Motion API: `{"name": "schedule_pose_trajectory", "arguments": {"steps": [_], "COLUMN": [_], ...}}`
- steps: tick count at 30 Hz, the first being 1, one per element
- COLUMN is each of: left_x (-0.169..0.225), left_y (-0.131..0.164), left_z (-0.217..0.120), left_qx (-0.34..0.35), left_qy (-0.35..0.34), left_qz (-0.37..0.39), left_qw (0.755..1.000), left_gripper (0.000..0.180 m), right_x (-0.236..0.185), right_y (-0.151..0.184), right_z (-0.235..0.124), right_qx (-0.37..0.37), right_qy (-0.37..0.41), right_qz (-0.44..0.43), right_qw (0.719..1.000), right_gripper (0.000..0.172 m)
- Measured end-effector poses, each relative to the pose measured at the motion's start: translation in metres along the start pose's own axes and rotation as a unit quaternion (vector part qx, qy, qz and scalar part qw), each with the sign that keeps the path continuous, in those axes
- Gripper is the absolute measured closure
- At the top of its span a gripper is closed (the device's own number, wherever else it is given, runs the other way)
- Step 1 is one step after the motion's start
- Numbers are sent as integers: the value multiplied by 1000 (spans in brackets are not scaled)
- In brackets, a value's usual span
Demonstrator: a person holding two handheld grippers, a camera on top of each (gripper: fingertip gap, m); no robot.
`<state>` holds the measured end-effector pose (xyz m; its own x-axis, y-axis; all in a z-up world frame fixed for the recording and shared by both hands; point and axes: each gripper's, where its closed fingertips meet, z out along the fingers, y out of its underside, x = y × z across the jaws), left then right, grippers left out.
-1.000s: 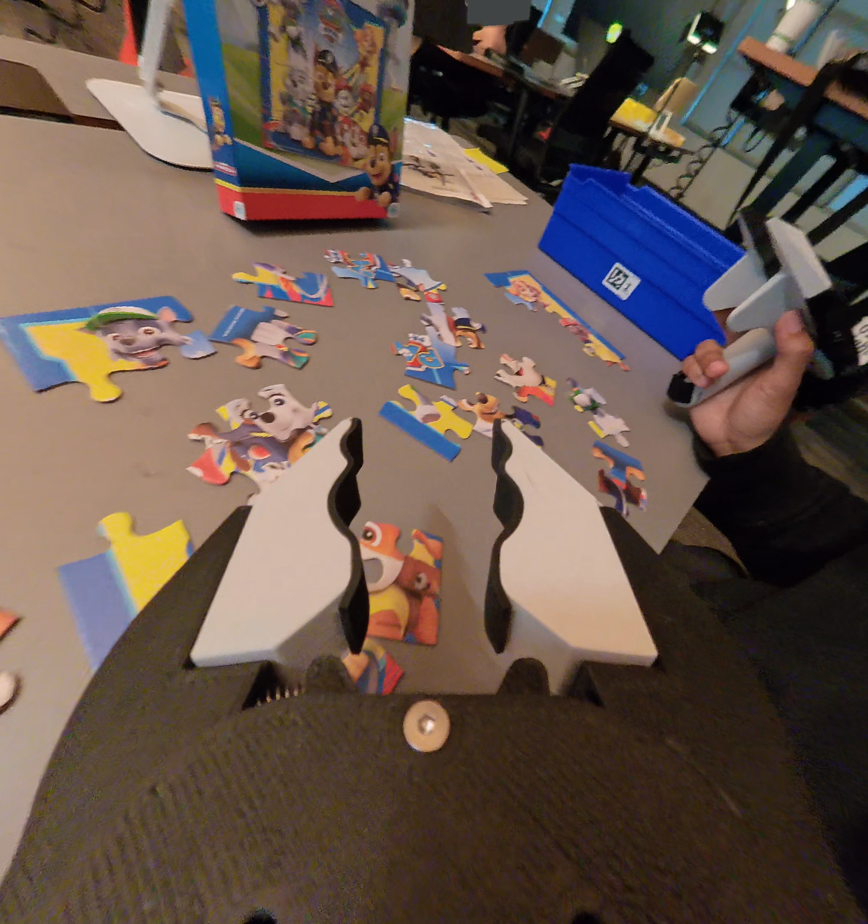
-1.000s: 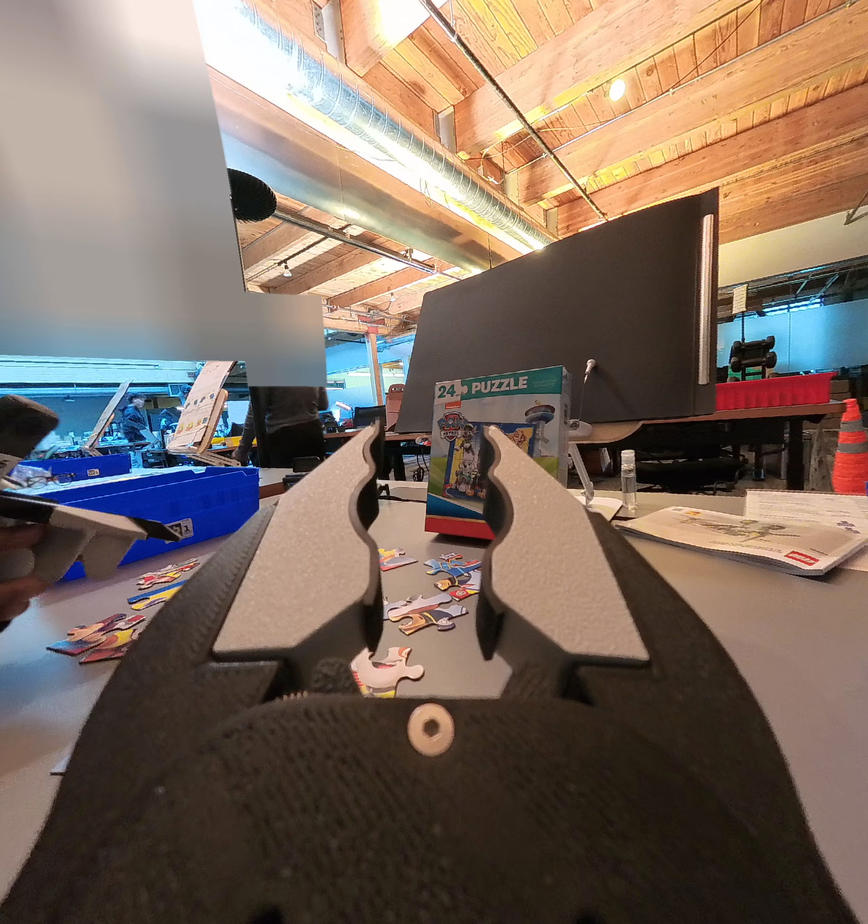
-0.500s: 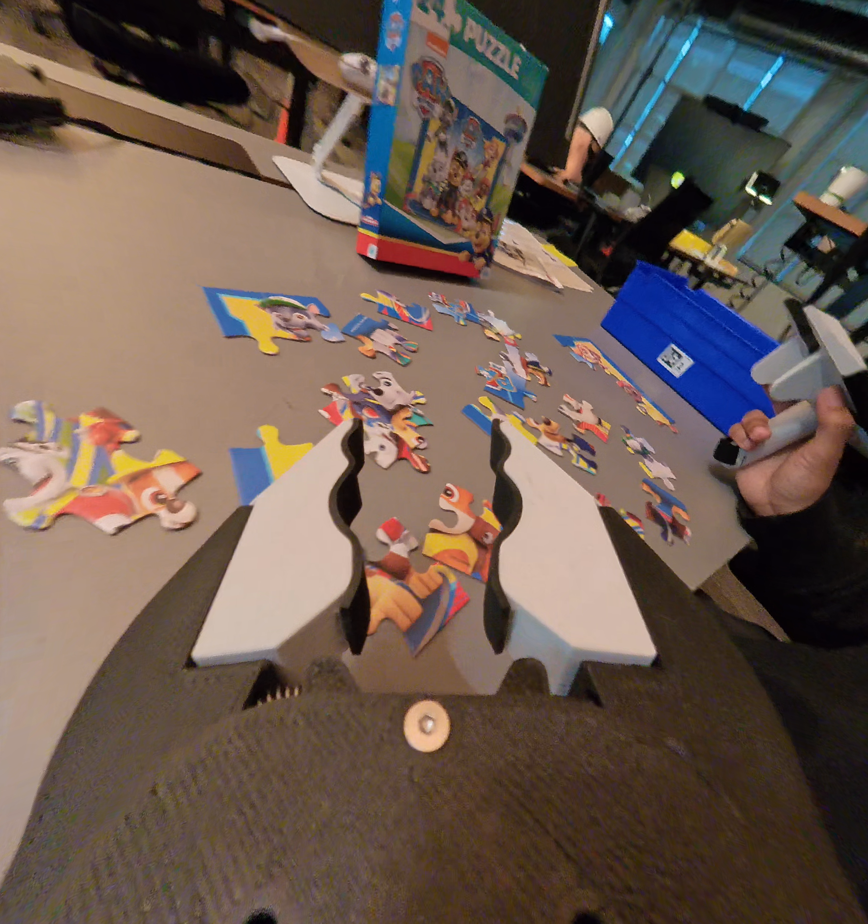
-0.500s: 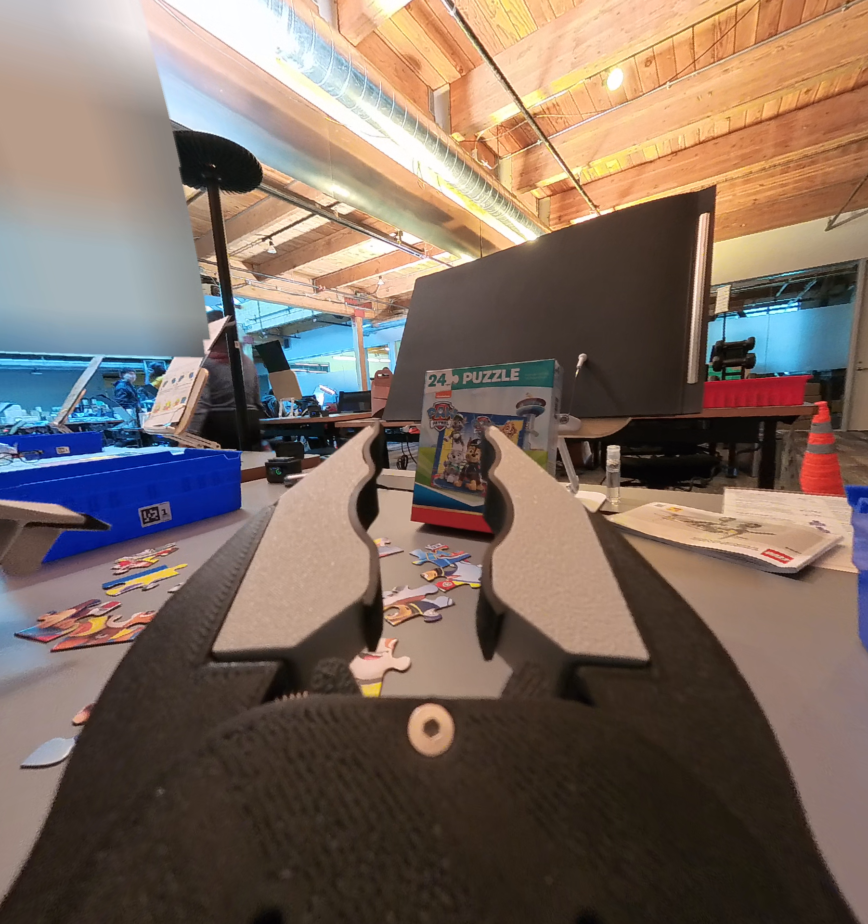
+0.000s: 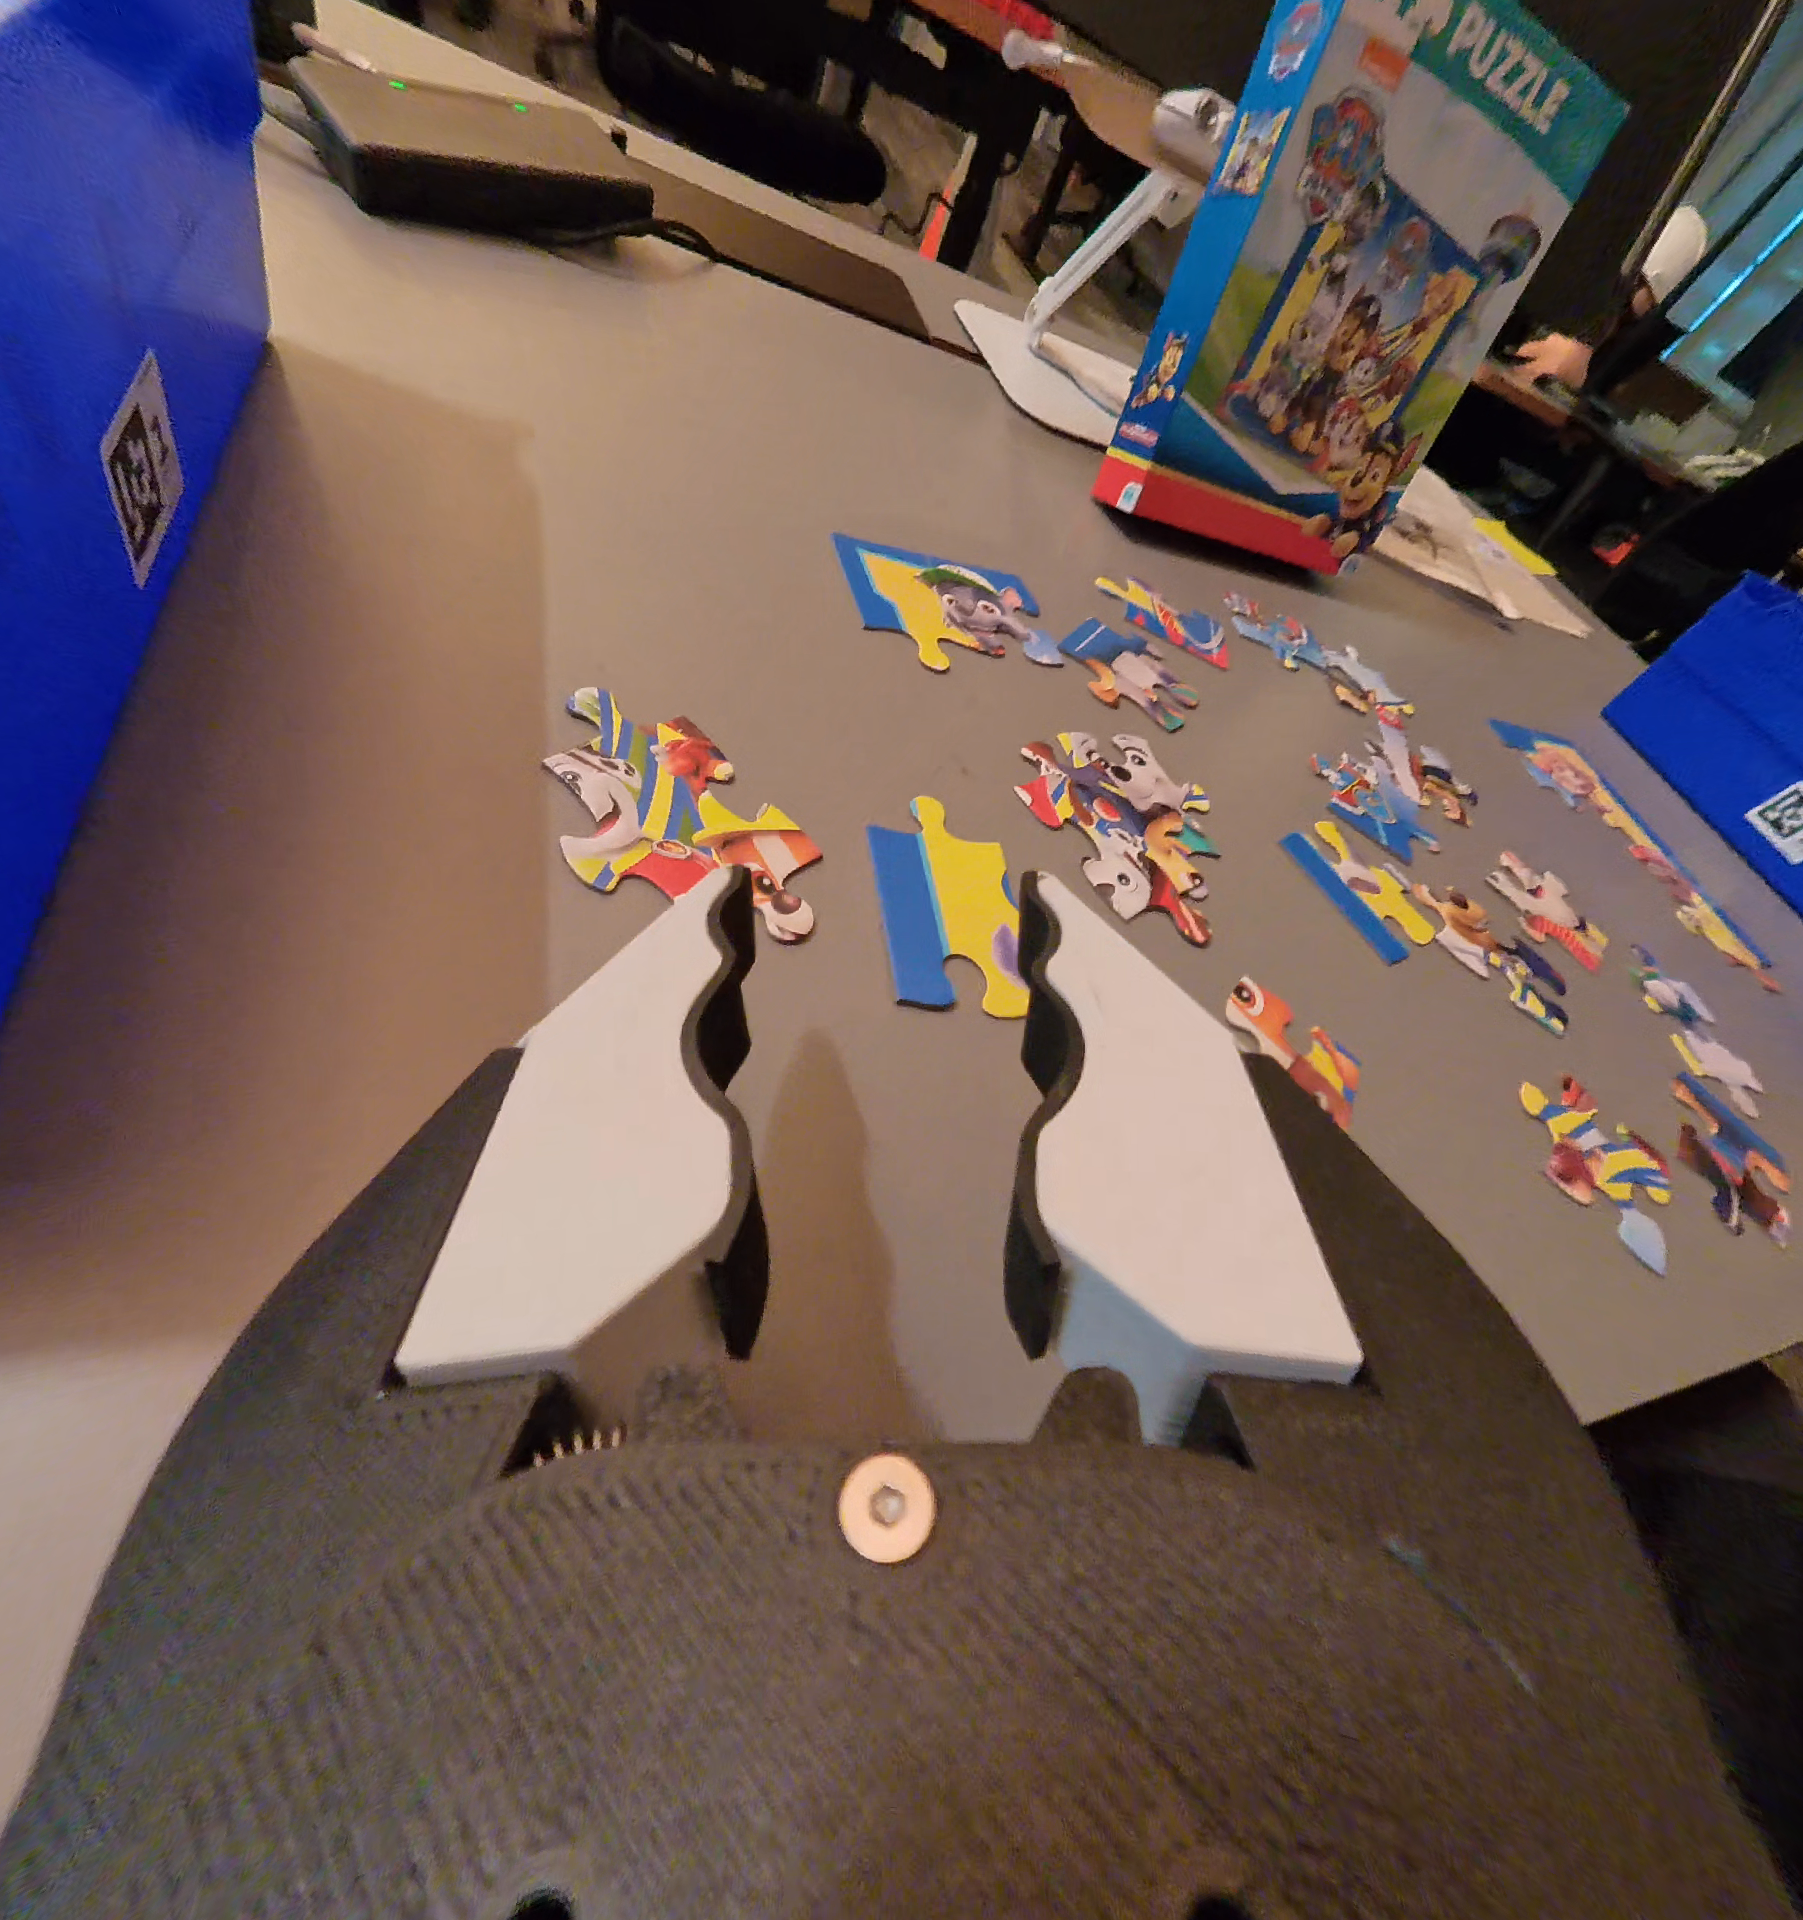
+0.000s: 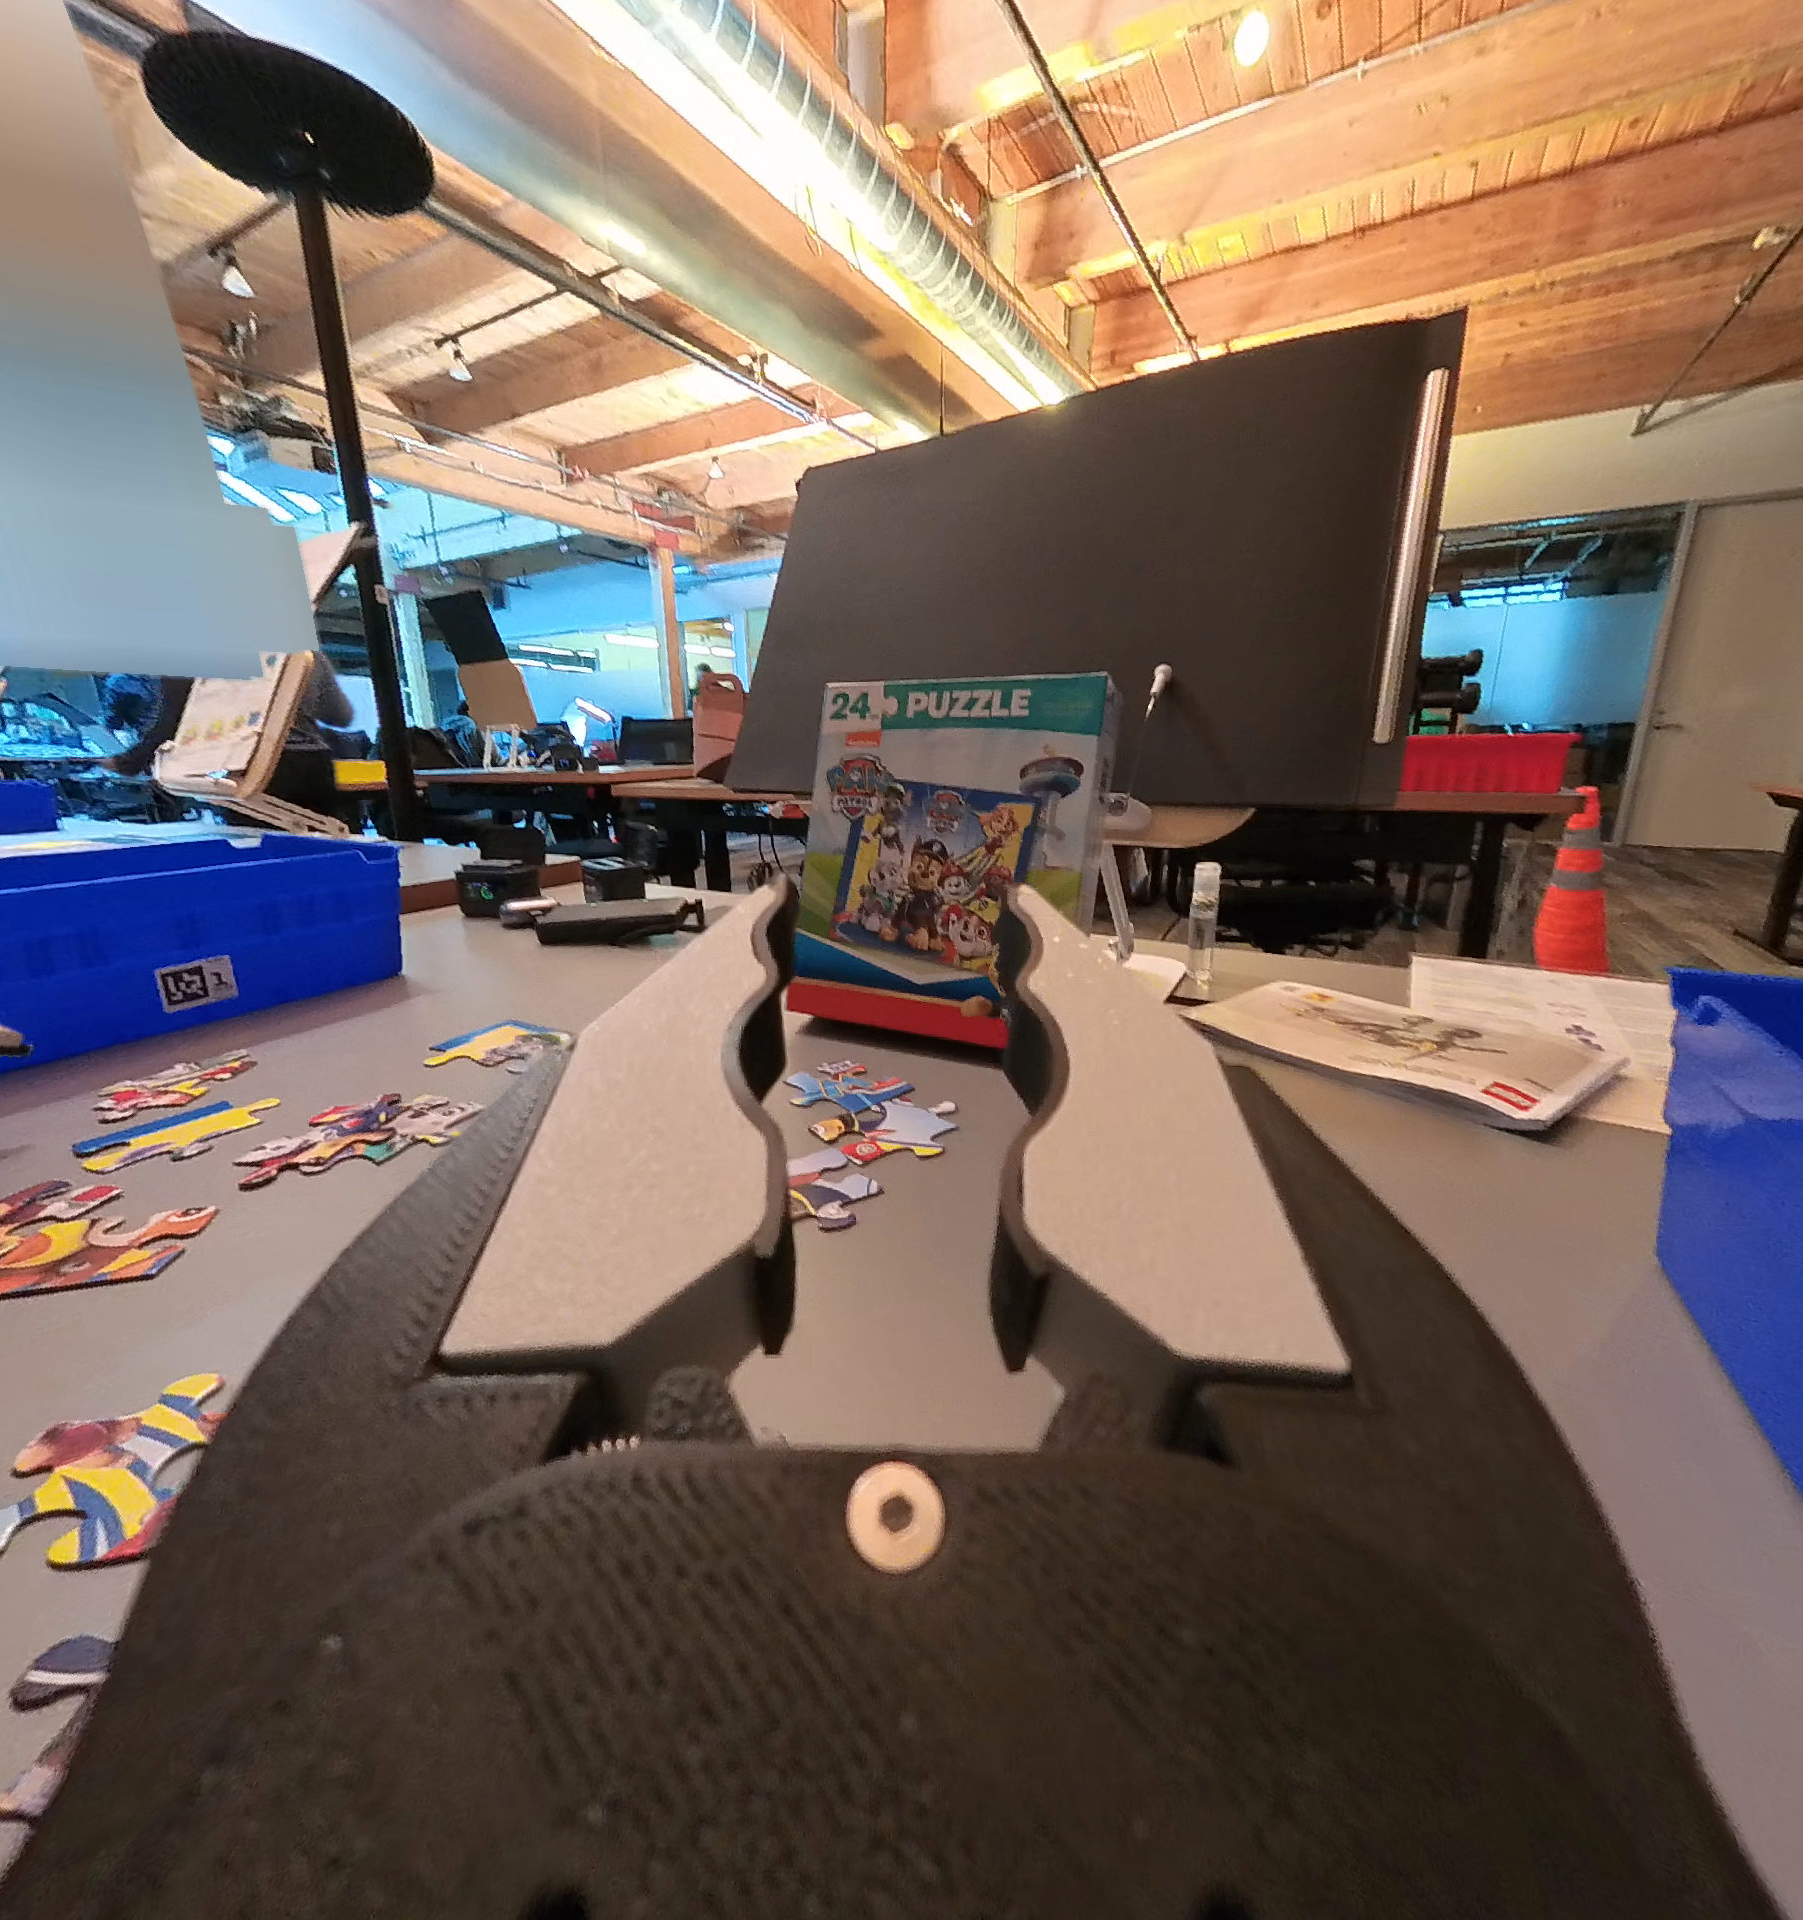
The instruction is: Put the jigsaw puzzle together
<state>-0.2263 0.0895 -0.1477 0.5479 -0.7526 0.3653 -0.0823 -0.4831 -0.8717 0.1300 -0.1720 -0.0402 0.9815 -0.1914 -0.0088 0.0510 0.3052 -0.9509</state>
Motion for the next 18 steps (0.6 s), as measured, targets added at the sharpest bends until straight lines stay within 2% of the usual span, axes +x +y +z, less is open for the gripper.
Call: {"name": "schedule_pose_trajectory", "arguments": {"steps": [9,18], "left_x": [2,4], "left_y": [9,10], "left_z": [5,6], "left_qx": [-18,-21], "left_qy": [-9,11], "left_qz": [37,17], "left_qw": [999,1000], "left_gripper": [133,139], "right_x": [-5,-13], "right_y": [11,18], "right_z": [6,10], "right_qx": [-30,-47], "right_qy": [-9,-34], "right_qz": [-13,-13], "right_qw": [999,998], "right_gripper": [134,135]}}
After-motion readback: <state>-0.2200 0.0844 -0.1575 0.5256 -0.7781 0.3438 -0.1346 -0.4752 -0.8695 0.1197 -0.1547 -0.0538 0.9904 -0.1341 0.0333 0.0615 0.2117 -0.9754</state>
